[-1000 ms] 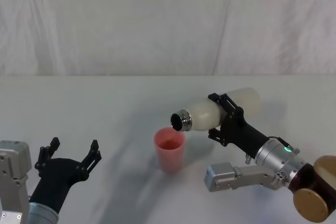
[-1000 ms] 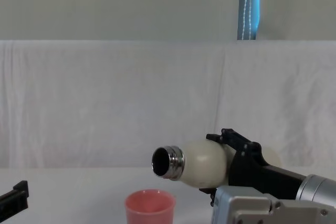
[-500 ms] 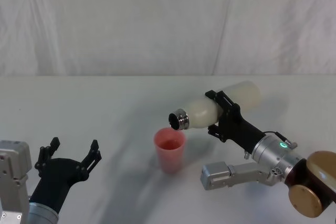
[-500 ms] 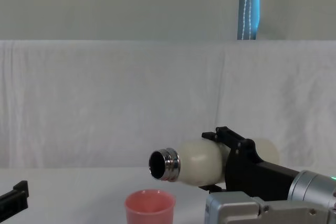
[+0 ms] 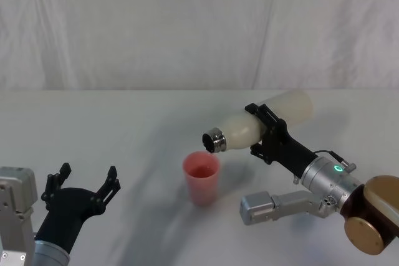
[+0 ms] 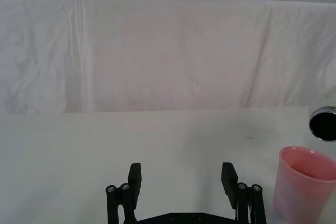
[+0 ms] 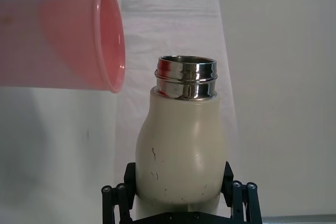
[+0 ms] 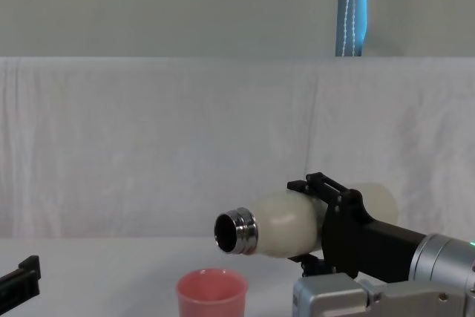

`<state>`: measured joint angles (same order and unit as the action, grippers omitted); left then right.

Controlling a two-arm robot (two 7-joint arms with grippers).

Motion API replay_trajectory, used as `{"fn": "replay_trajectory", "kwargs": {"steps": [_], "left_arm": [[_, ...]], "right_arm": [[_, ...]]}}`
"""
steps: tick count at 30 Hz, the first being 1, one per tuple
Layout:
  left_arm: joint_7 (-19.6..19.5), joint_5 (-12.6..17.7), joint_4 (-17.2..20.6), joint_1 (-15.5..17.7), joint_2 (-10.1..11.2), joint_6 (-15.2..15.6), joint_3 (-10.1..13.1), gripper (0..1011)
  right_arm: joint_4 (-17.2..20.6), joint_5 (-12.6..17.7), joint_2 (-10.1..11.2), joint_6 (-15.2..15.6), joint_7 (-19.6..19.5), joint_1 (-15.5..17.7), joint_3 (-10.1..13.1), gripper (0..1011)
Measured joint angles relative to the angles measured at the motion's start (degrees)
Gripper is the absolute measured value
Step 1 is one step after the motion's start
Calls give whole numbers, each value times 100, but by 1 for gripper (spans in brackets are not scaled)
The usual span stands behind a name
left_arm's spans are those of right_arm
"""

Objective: Grasp the thermos with one hand and pour water into the cup lid.

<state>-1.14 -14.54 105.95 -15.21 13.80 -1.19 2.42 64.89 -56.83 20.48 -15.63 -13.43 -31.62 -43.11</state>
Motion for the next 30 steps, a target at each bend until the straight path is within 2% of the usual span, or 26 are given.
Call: {"fn": "replay_trajectory", "kwargs": {"steps": [12, 30], "left_arm": [[0, 0, 0, 0, 0, 0, 0, 1001], [0, 0, 0, 0, 0, 0, 0, 1001]], "right_arm": [[23, -222, 86, 94, -98, -83, -157, 962], [6, -237, 98, 159, -119, -116, -220, 962]]}}
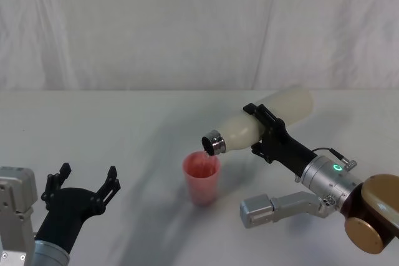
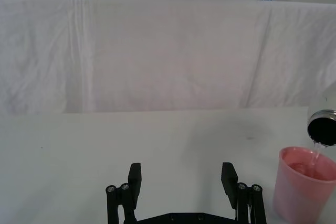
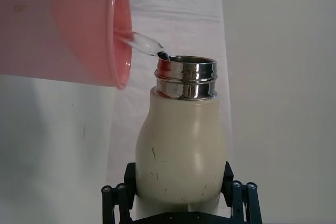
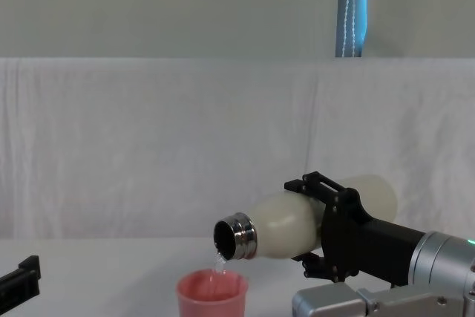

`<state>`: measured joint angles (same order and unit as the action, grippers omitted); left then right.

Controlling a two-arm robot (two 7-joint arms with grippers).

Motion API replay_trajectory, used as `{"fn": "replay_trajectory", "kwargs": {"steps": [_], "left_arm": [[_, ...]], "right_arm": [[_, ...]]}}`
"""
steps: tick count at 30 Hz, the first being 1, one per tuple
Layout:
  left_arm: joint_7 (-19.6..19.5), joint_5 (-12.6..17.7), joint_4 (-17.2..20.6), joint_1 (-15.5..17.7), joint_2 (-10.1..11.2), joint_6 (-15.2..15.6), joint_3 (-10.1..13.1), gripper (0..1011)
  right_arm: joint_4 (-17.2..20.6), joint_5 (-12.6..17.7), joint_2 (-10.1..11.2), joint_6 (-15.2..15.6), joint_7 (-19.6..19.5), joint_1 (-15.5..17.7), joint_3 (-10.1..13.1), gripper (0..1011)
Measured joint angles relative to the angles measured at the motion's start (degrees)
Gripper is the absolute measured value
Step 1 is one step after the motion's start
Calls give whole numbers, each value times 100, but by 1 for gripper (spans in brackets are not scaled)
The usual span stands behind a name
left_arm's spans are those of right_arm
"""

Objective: Grasp the thermos with one hand and pour water into the cup lid.

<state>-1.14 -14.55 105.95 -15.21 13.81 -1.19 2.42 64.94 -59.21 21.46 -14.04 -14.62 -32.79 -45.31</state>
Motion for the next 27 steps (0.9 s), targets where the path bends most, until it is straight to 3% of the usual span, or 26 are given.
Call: {"fn": "replay_trajectory", "kwargs": {"steps": [27], "left_arm": [[0, 0, 0, 0, 0, 0, 0, 1001]], "right_arm": [[-22, 19, 13, 37, 30, -4, -14, 962]]}}
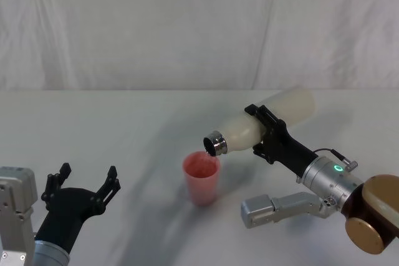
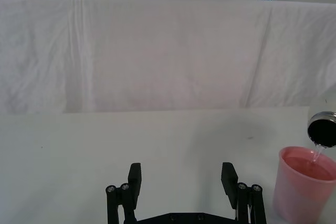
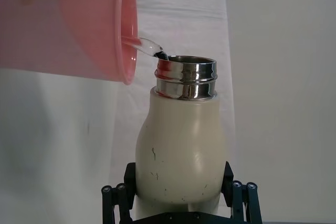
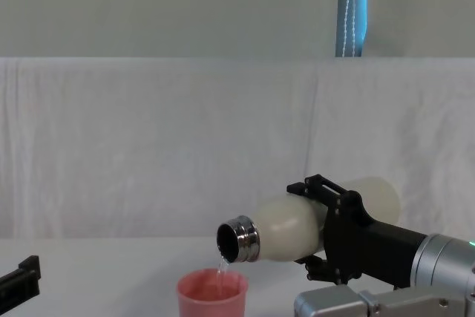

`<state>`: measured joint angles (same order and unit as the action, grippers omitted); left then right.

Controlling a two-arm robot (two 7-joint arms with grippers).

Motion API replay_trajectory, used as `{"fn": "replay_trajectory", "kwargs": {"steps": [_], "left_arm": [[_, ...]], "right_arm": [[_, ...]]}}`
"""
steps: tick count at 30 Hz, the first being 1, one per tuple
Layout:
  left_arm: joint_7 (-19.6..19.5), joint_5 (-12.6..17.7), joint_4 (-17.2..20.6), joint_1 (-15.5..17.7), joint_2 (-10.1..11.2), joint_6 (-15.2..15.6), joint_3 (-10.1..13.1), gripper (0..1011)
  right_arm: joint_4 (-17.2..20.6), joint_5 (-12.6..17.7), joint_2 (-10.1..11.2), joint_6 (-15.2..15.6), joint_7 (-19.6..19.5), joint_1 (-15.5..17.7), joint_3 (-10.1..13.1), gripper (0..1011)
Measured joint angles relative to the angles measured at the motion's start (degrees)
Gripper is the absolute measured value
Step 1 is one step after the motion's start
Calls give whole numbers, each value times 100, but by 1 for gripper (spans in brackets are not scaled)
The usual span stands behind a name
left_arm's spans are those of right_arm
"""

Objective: Grasp the thermos with one hand and pour water into the cup lid.

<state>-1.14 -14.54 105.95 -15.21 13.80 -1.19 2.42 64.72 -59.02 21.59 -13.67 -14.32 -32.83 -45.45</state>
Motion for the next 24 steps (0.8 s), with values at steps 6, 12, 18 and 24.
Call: {"fn": "replay_trajectory", "kwargs": {"steps": [6, 12, 18, 24], "left_arm": [[0, 0, 0, 0, 0, 0, 0, 1001], [0, 0, 0, 0, 0, 0, 0, 1001], [0, 0, 0, 0, 0, 0, 0, 1001], [0, 0, 0, 0, 0, 0, 0, 1001]], "right_arm": [[-14, -1, 2, 0, 0, 0, 0, 962], [-18, 8, 1, -7, 0, -1, 1, 962], [44, 272, -34, -32, 150, 72, 130, 962], [268, 561, -67, -71, 369, 202, 278, 962]]}}
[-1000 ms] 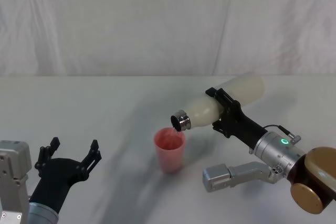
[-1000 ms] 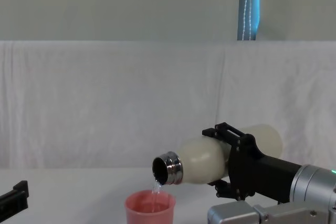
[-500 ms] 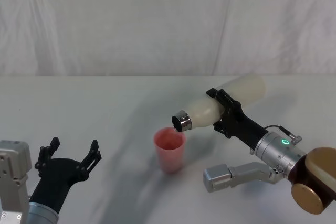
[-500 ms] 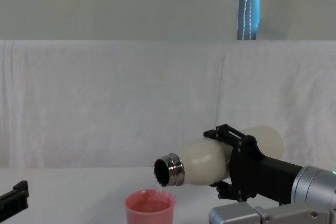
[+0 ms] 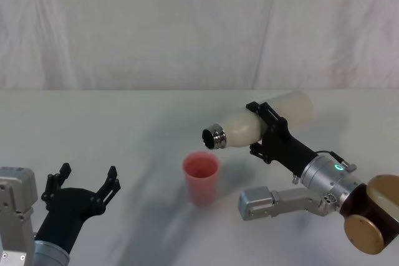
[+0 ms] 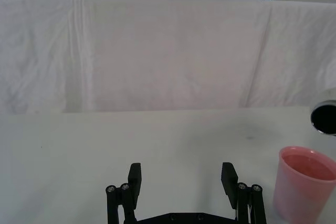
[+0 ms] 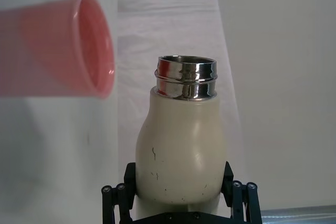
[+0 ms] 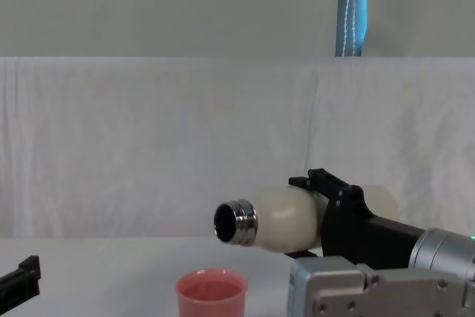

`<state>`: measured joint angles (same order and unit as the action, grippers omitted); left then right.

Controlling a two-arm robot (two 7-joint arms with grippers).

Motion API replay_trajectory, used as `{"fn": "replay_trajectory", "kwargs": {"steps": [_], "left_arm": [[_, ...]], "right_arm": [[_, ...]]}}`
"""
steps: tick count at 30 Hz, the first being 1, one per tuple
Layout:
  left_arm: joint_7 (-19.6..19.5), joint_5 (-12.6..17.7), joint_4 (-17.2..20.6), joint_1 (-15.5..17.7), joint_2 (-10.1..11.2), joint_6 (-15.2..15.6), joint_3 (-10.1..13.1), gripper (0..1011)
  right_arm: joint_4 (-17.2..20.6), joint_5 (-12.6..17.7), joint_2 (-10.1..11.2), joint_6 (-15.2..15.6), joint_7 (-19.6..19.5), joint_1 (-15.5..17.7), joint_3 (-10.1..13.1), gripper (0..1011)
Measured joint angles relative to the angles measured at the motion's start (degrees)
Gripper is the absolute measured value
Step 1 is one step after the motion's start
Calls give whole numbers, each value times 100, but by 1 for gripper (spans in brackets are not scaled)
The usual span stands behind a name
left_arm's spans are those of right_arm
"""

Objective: Grasp the thermos with one hand and pour water into the cup lid.

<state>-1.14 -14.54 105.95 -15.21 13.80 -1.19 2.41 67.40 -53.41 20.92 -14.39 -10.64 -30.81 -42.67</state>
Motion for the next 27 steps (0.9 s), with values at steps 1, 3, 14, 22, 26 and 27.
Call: {"fn": "replay_trajectory", "kwargs": {"steps": [1, 3, 14, 22, 26, 27], "left_arm": [[0, 0, 0, 0, 0, 0, 0, 1001], [0, 0, 0, 0, 0, 0, 0, 1001], [0, 0, 0, 0, 0, 0, 0, 1001], [0, 0, 0, 0, 0, 0, 0, 1001], [0, 0, 0, 0, 0, 0, 0, 1001], [0, 0, 0, 0, 0, 0, 0, 1001]], "right_arm": [[76, 59, 0, -9, 57, 32, 31, 962], [140, 118, 2, -20, 114, 67, 62, 962], [688, 815, 114, -133, 676, 411, 456, 962], [1041, 1483, 160, -138, 1097, 705, 867, 962], [1210, 1899, 139, -132, 1323, 860, 1077, 962], [1235, 1961, 131, -129, 1356, 884, 1112, 962]]}}
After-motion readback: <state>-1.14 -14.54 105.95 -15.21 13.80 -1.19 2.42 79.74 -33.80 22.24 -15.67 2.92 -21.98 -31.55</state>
